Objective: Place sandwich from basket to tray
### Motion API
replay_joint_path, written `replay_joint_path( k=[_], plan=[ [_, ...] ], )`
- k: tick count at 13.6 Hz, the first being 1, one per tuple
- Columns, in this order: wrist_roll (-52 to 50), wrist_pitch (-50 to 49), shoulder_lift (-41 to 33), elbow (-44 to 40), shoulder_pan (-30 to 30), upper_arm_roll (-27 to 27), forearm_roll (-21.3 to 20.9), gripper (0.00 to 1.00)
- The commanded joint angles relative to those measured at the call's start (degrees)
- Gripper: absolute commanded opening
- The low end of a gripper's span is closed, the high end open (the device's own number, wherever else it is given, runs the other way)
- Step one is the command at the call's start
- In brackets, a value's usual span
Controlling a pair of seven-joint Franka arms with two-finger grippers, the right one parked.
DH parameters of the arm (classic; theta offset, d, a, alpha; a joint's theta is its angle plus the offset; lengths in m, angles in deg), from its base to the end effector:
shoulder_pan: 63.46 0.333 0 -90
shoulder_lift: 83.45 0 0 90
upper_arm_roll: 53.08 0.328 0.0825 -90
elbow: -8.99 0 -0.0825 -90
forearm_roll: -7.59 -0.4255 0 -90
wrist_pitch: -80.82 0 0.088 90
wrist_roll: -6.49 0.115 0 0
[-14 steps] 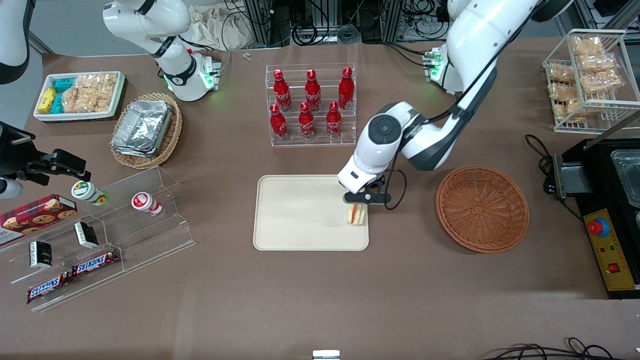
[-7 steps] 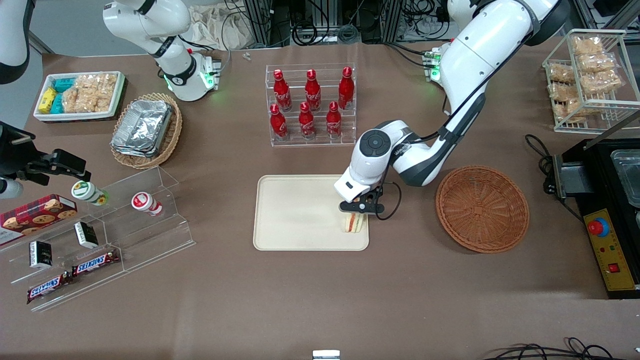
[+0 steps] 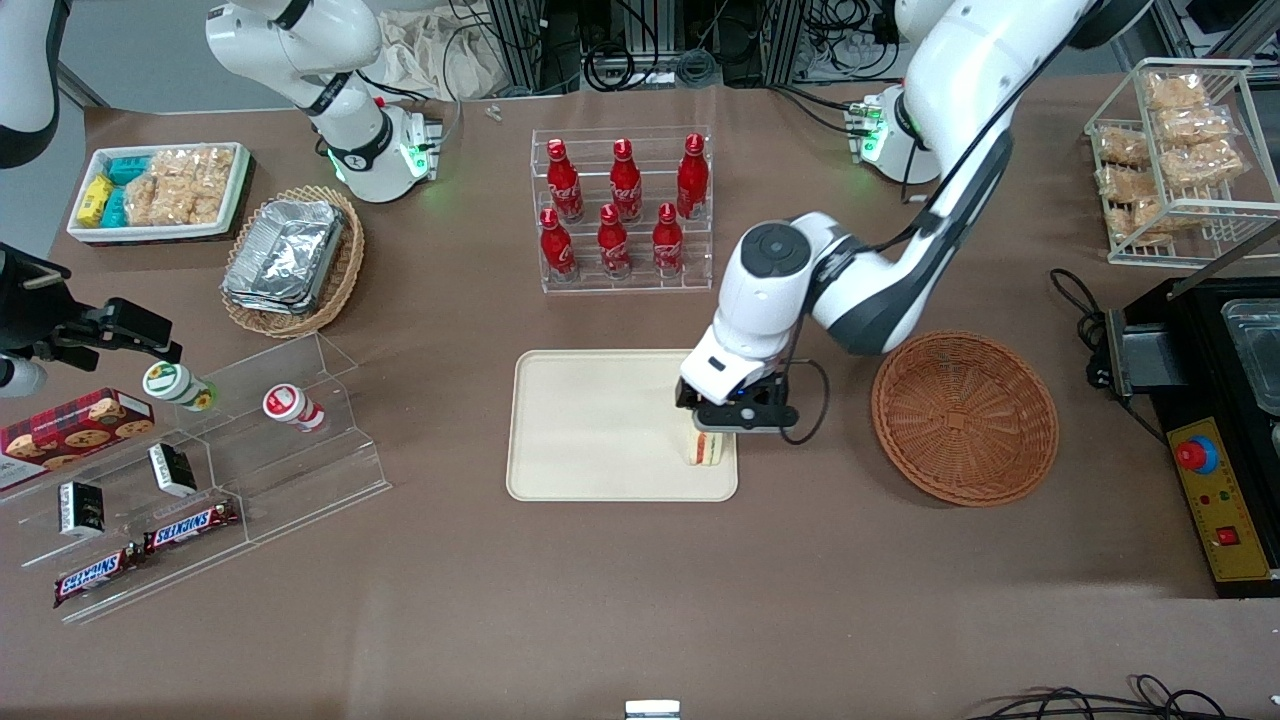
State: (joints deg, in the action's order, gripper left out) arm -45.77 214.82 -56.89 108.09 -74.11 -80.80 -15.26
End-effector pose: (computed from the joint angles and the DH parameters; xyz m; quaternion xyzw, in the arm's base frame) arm 0.5892 -0.4128 0.3406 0.9925 0.0294 0.1129 0.0366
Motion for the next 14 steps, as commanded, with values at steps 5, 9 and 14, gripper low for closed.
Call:
replay_joint_path(
  k=[5, 9, 14],
  plan=[
    [25.17, -32.37, -7.91, -14.36, -0.16, 11.70, 20.54, 1.00],
    [41.95, -46.07, -17.05, -13.75, -0.16, 23.13, 25.65, 1.00],
    [50.05, -49.98, -27.69, -6.21, 7.72, 25.29, 25.57, 1.00]
  ],
)
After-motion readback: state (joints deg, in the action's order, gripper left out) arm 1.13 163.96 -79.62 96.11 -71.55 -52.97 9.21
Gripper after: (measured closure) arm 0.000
